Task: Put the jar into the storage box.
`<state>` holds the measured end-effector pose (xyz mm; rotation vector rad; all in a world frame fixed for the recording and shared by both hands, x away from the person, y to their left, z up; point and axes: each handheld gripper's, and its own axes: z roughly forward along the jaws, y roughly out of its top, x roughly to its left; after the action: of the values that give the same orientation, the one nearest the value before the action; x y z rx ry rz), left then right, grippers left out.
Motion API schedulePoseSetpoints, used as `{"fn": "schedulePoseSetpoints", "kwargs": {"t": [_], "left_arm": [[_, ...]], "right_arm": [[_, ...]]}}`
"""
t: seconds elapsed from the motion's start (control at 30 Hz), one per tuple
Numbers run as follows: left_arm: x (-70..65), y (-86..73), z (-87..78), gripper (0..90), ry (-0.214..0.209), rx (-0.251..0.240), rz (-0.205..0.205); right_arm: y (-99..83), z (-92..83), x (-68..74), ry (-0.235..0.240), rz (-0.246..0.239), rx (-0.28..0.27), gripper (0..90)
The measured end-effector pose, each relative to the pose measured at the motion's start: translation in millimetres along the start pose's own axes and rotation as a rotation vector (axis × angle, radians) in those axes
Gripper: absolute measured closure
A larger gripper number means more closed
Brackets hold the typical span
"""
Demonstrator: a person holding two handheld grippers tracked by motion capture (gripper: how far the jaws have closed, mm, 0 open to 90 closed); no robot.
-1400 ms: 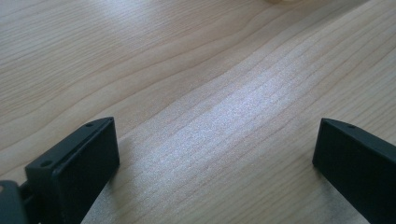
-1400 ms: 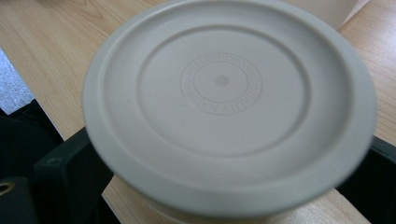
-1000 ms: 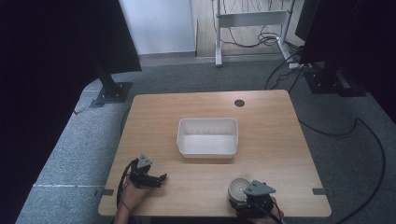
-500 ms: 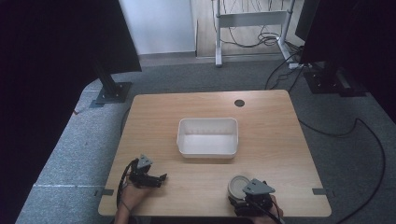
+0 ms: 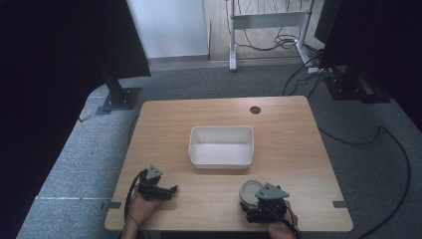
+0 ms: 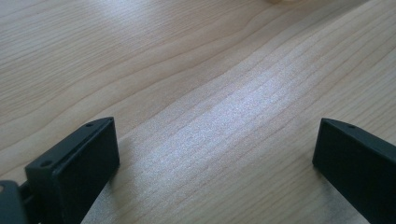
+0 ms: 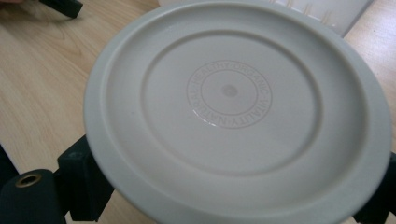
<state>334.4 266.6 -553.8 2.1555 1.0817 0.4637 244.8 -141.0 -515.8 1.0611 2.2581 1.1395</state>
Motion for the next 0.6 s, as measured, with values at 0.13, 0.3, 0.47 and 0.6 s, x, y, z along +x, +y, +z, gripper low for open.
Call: {"fn": "schedulePoseSetpoints", "kwargs": {"t": [0.13, 0.3, 0.47, 0.6], "left_arm": [[0.0, 0.0, 0.0, 0.0, 0.000, 0.000, 0.000], [0.0, 0.0, 0.0, 0.0, 0.000, 0.000, 0.000], [0.0, 0.0, 0.0, 0.0, 0.000, 0.000, 0.000], [0.0, 0.0, 0.0, 0.0, 0.000, 0.000, 0.000]], "right_arm": [[6.5, 4.9, -1.0, 0.006, 0.007, -0.008, 9.4], [16.0, 11.4, -1.5, 0.010, -0.001, -0.017, 9.4], [24.5, 18.7, -3.8, 0.013, -0.010, -0.024, 9.4], [32.0, 24.3, -5.5, 0.013, -0.016, -0.030, 9.4]]}}
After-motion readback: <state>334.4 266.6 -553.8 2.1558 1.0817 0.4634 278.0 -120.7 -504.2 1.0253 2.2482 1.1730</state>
